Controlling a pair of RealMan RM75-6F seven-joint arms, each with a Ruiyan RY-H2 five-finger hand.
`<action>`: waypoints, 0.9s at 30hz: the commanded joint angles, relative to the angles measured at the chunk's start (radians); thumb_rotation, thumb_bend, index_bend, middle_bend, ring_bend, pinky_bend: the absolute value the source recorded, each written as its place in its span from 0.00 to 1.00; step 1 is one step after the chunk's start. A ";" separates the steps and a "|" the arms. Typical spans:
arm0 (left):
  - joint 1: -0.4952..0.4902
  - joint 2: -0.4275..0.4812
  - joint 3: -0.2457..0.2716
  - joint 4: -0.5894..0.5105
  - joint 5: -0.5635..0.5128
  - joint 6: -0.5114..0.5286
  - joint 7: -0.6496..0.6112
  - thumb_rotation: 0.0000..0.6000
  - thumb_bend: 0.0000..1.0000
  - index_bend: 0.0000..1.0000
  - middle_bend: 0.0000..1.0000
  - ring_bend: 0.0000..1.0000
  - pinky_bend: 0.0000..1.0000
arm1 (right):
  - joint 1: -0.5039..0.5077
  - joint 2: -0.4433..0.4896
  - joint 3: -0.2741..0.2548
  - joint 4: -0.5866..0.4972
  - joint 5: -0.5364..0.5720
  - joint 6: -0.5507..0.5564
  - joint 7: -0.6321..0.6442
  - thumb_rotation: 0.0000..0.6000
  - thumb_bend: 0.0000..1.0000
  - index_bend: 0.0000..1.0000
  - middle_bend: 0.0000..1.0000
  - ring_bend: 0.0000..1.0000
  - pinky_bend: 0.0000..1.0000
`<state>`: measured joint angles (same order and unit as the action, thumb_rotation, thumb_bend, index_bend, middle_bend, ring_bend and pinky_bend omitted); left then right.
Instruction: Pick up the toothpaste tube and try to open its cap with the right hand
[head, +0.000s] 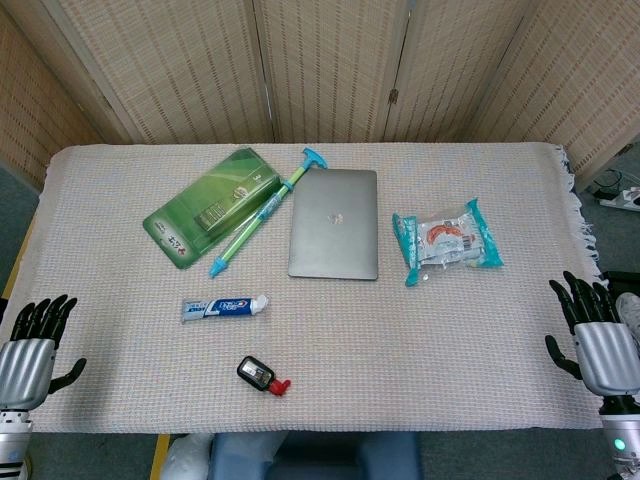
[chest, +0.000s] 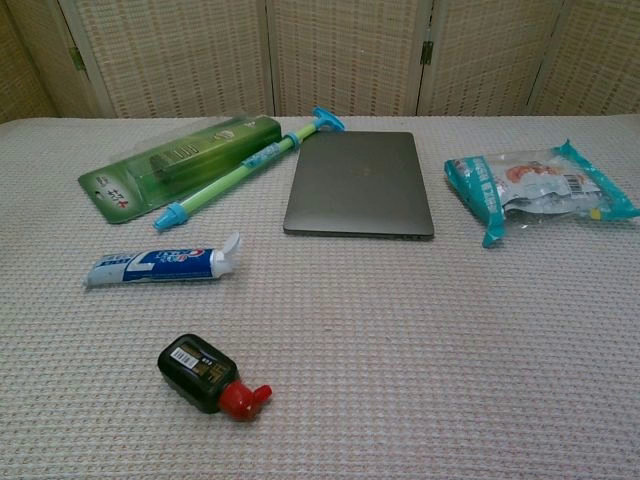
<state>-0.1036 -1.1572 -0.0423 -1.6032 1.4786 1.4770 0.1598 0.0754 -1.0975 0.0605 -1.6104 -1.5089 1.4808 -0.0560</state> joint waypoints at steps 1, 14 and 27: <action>0.002 -0.012 -0.002 0.013 0.014 0.013 -0.006 1.00 0.32 0.08 0.09 0.06 0.00 | -0.001 0.001 0.000 -0.001 -0.002 0.002 0.008 1.00 0.45 0.00 0.00 0.00 0.00; -0.016 -0.016 -0.006 0.009 0.035 0.005 -0.006 1.00 0.32 0.09 0.09 0.07 0.00 | -0.018 -0.002 0.003 0.011 -0.001 0.033 0.034 1.00 0.45 0.00 0.00 0.00 0.00; -0.210 -0.061 -0.094 0.020 0.060 -0.161 -0.054 1.00 0.32 0.11 0.11 0.10 0.01 | -0.035 -0.005 0.022 0.017 0.013 0.075 0.020 1.00 0.45 0.00 0.00 0.00 0.00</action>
<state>-0.2727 -1.1916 -0.1188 -1.6002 1.5372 1.3595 0.1128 0.0411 -1.1022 0.0823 -1.5939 -1.4962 1.5543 -0.0367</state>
